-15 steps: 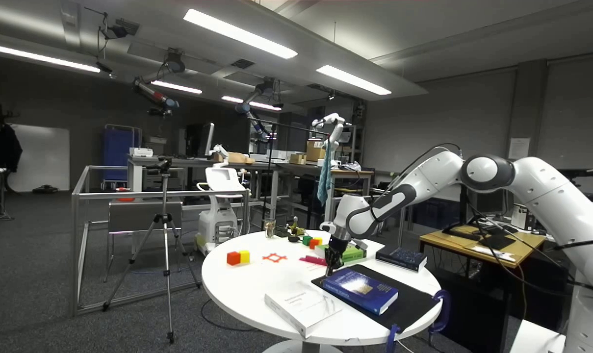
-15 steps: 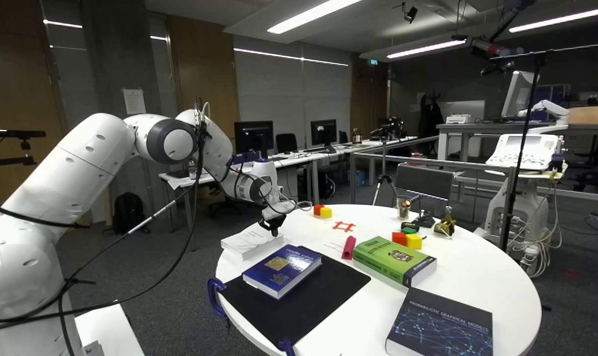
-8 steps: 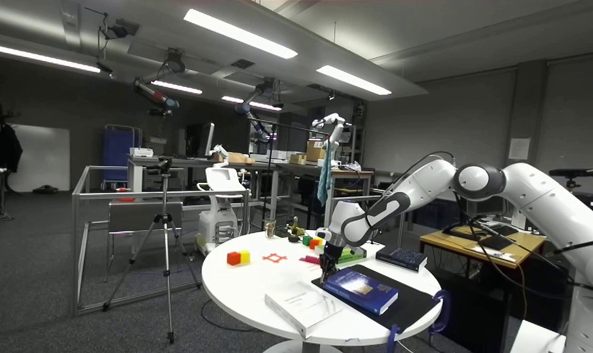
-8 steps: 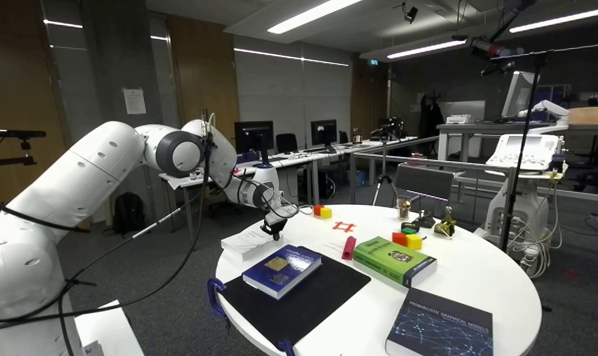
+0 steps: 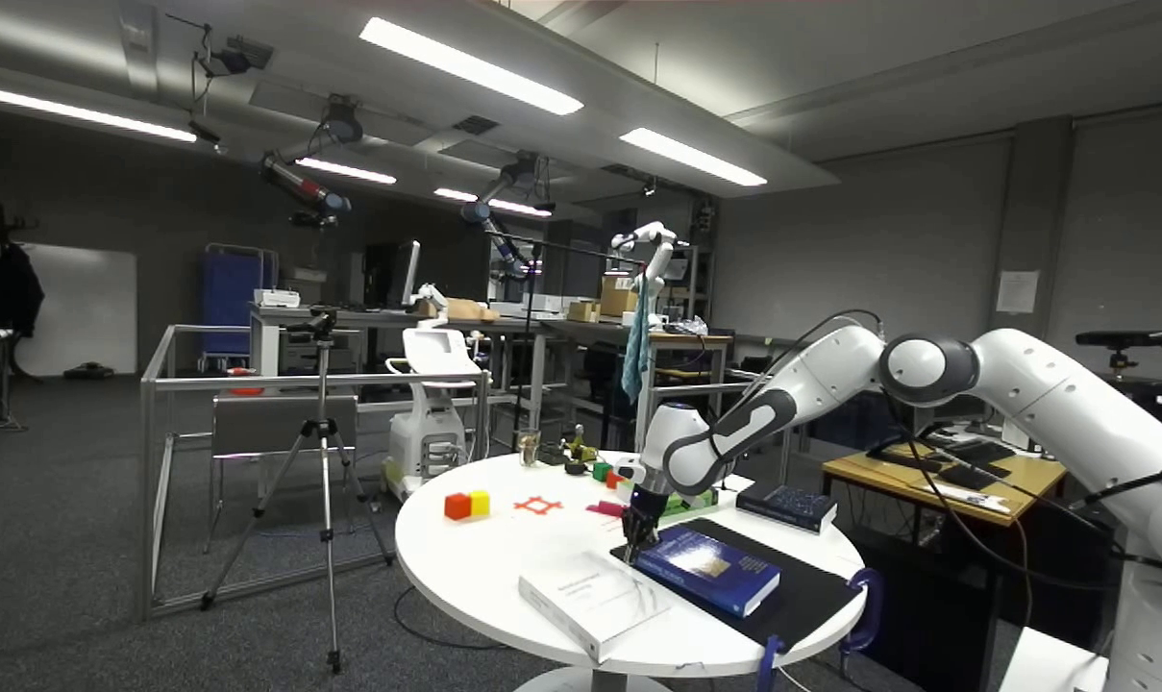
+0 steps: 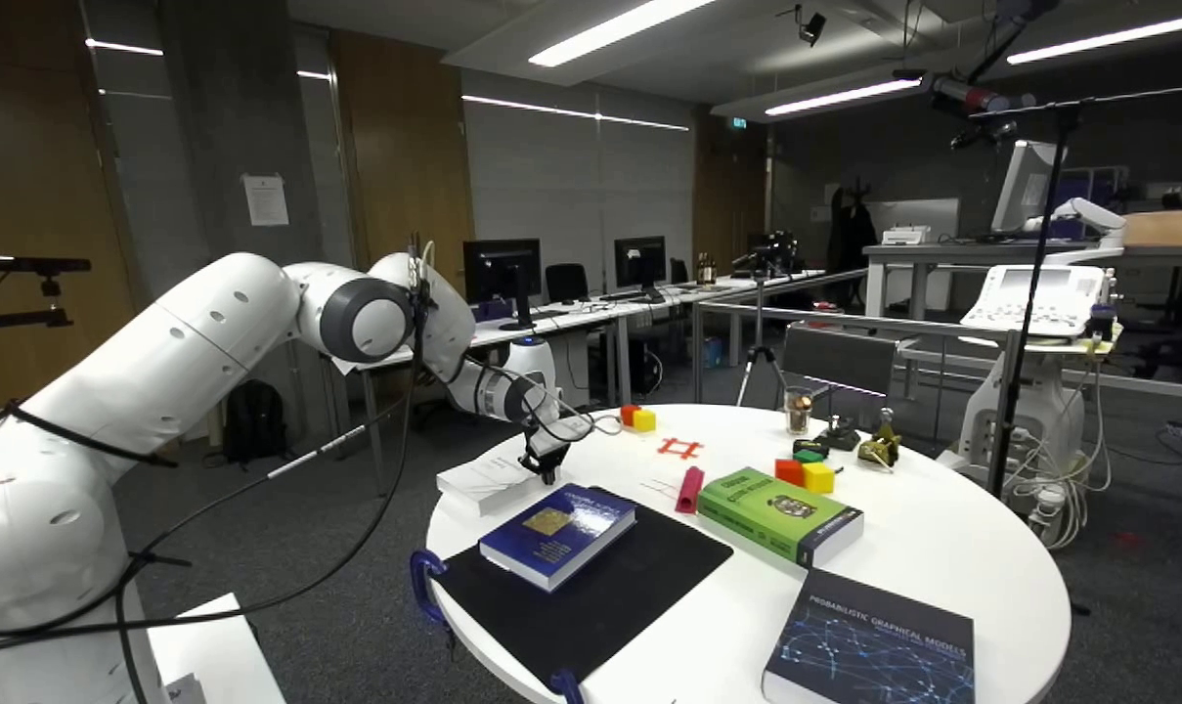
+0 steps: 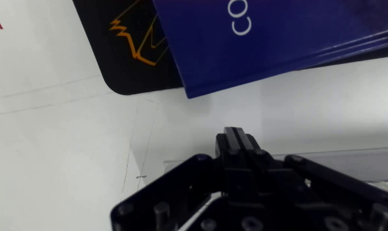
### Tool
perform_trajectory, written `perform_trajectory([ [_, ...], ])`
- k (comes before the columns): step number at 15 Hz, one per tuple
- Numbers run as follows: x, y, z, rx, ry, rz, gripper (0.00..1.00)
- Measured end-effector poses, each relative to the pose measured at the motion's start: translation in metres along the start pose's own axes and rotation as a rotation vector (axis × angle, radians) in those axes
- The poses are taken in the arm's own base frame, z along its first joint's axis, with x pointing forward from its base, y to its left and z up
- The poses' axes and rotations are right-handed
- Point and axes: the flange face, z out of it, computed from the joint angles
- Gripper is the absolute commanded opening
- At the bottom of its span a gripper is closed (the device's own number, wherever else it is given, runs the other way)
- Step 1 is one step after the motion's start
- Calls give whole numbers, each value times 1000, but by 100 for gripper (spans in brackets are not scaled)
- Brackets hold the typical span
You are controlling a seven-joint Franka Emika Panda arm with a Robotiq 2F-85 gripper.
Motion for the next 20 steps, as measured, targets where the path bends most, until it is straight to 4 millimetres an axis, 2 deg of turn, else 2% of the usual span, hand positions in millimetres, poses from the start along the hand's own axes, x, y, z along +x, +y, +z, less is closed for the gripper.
perform_trajectory([
  [9,-6,-4,25,23,-4,-31,0],
  [20,-20,1,26,15,-28,-23,0],
])
